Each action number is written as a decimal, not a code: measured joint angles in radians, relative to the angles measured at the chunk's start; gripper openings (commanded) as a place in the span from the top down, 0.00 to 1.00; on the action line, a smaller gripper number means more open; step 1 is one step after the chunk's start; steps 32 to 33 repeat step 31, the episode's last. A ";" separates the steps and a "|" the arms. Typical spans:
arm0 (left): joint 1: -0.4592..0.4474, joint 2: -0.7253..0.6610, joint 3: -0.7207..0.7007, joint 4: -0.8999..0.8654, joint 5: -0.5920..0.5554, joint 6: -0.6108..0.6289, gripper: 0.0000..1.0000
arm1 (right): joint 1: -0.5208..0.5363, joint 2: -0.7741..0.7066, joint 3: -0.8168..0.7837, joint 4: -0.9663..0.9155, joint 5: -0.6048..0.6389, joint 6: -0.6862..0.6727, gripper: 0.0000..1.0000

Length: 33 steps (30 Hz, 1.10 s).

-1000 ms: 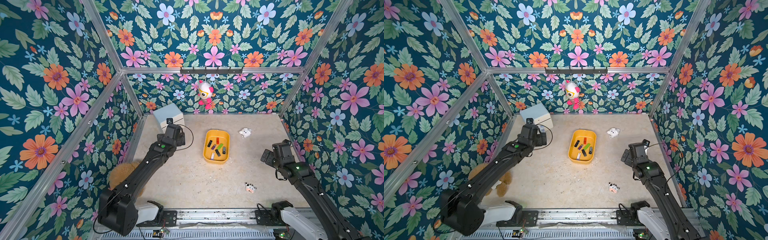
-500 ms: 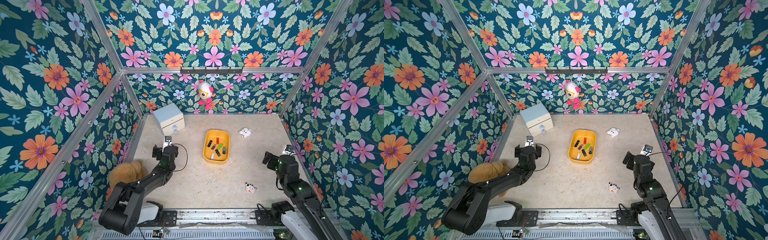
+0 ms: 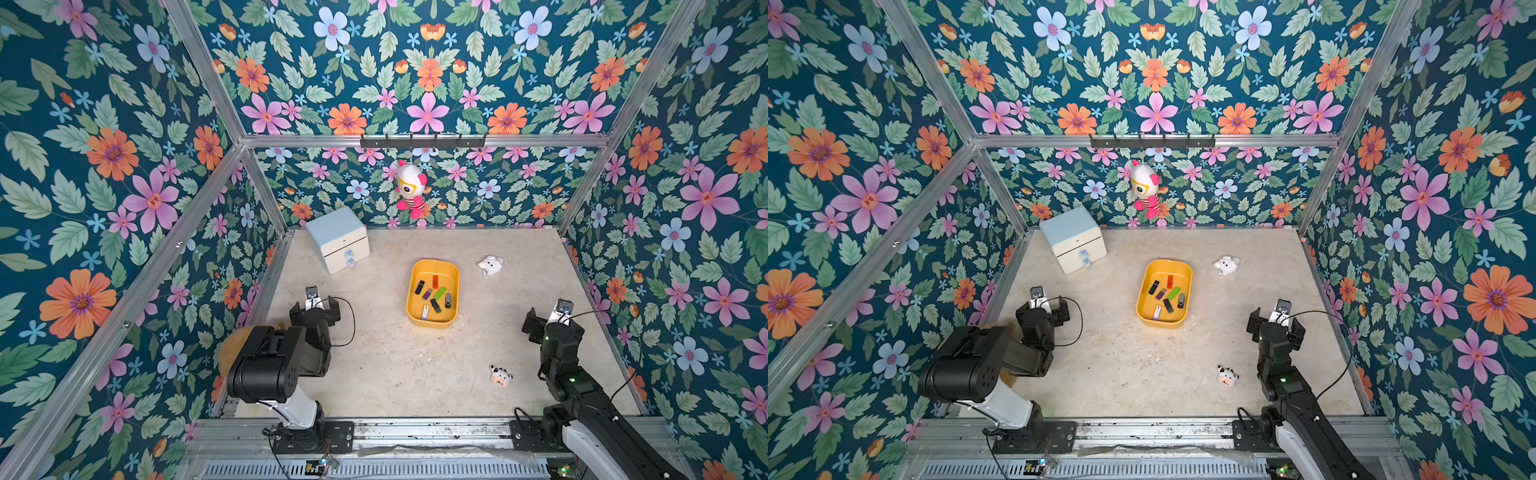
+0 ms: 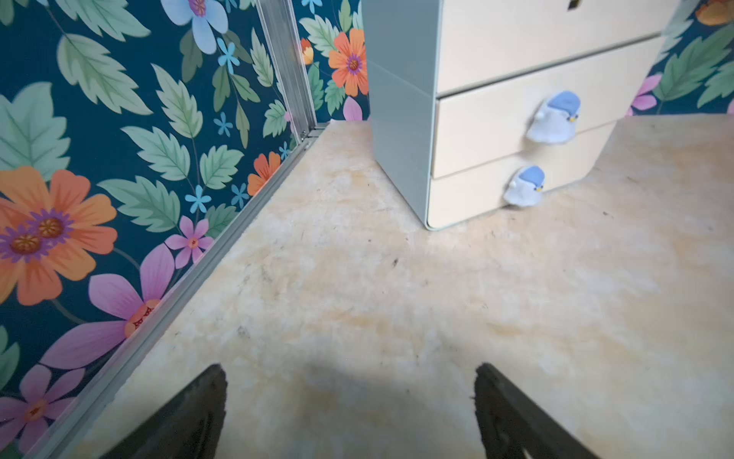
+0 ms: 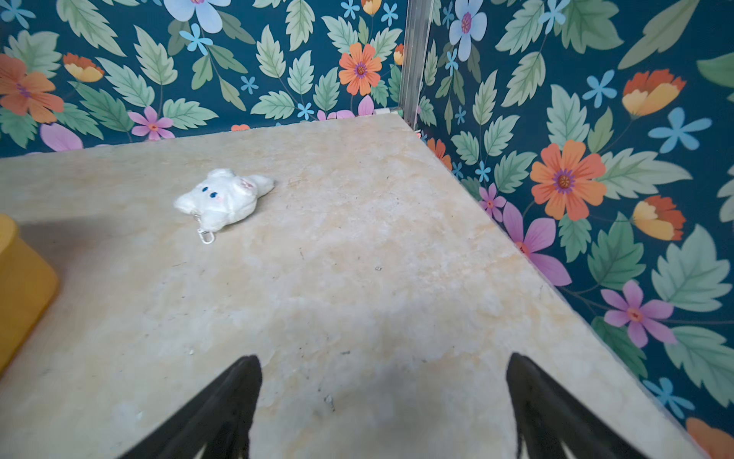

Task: Put the usb flash drive into the storage box
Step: Reset both arms

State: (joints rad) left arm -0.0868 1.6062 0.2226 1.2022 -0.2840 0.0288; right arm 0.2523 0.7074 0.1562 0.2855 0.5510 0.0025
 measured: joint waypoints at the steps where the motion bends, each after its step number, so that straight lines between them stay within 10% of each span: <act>1: -0.005 -0.005 0.002 0.014 0.026 0.002 0.01 | -0.004 0.040 -0.022 0.071 -0.001 -0.020 0.01; 10: 0.001 -0.004 0.034 0.057 0.030 -0.015 0.00 | -0.056 0.763 -0.055 0.817 -0.138 -0.101 0.01; 17: 0.003 -0.004 0.035 0.056 0.030 -0.022 0.00 | -0.140 0.797 -0.047 1.023 -0.221 -0.052 0.01; 33: 0.003 -0.004 0.036 0.056 0.030 -0.022 0.01 | -0.158 0.754 0.059 0.833 -0.261 -0.026 0.01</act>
